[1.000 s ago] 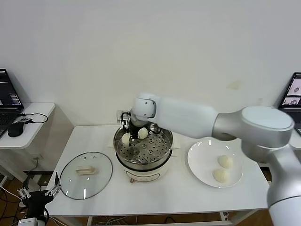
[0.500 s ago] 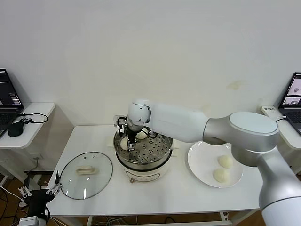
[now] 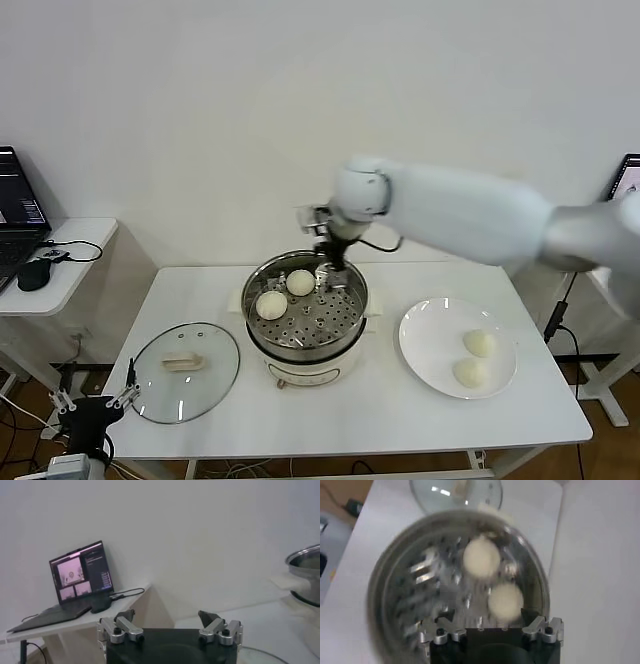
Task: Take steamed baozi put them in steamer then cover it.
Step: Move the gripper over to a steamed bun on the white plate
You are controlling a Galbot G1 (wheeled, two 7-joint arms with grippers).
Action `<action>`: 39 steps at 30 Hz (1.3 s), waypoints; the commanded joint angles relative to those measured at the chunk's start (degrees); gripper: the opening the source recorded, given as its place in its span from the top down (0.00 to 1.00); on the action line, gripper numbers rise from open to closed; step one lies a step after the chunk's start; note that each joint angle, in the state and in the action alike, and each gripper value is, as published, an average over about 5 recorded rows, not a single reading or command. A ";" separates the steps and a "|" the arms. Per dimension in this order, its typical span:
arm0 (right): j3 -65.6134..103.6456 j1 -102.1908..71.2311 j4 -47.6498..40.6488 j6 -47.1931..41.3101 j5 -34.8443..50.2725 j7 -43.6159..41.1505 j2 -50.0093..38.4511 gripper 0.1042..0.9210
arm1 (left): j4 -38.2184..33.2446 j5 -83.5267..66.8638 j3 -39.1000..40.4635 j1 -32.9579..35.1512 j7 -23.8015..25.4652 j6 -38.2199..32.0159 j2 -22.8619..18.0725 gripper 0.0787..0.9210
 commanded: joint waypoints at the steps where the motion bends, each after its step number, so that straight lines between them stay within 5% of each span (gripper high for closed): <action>1: 3.58 -3.73 12.51 5.67 -9.47 -4.44 -24.44 0.12 | 0.25 1.11 0.38 0.39 0.05 0.05 -0.02 0.12; 14: 27.36 -38.03 7.42 11.07 -26.11 -5.24 -34.76 0.12 | 1.51 2.74 0.87 0.87 -0.01 0.04 -0.66 0.12; 39: 28.72 -45.61 -0.51 10.36 -30.67 -2.30 -26.71 0.12 | 2.29 2.88 0.28 1.75 -0.19 -0.25 -1.09 0.12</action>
